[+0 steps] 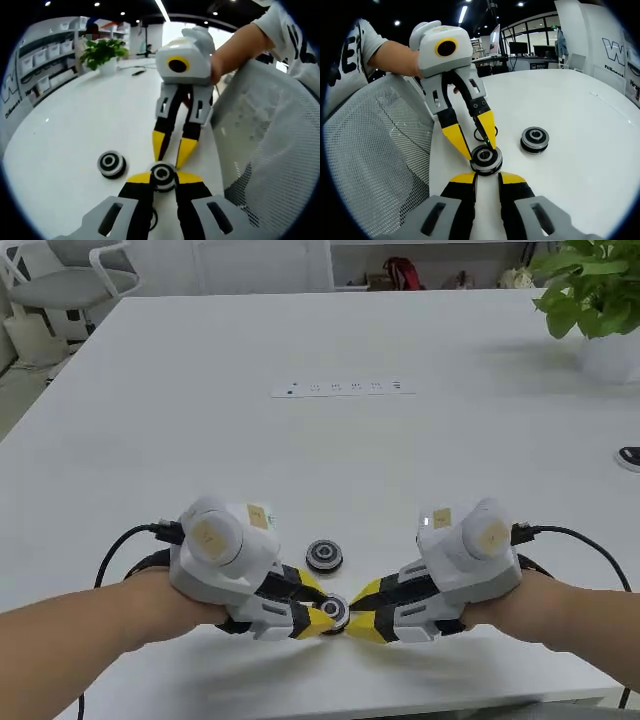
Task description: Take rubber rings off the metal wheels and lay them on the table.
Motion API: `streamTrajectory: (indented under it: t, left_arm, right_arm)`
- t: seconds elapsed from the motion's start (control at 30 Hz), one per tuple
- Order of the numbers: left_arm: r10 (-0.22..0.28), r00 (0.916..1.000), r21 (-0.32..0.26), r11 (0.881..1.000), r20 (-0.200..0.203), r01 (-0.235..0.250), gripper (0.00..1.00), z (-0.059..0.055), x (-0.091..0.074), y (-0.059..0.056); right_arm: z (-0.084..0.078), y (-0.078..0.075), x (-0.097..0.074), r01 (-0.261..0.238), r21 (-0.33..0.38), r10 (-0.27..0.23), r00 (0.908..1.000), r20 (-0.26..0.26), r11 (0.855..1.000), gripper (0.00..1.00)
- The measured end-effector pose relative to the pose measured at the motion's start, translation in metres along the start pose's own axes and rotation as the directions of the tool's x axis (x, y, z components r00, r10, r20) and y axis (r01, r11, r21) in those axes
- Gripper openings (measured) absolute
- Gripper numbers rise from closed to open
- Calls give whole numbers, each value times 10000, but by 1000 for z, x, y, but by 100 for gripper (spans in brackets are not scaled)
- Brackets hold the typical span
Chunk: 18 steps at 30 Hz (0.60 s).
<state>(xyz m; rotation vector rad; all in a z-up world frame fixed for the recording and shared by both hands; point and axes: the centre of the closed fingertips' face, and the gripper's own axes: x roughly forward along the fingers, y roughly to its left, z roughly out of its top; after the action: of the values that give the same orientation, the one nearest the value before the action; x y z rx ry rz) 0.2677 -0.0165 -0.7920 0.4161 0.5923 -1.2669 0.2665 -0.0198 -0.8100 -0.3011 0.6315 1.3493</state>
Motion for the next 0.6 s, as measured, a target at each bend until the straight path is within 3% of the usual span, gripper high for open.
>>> streamTrajectory:
  t: [0.27, 0.3, 0.33, 0.6]
  left_arm:
    - [264, 9996, 442, 9987, -12, -264, 15, 0, 1, 1]
    - [321, 9995, 826, 9961, 62, -325, 14, 1, 2, 1]
    - [376, 9993, 705, 9968, -64, -370, 14, -2, 2, 0]
    - [442, 9990, 563, 9974, 53, -444, 14, -1, 2, 2]
  right_arm:
    - [1, -1, 0, -15, 151, 14, 10000, 99, 9999, 14]
    - [1, 0, 0, -16, 167, 15, 9999, 103, 9999, 14]
    - [1, 0, 0, -36, 218, 33, 9999, 124, 9998, 13]
    - [2, 0, 0, -88, 536, 77, 9998, 199, 9985, 13]
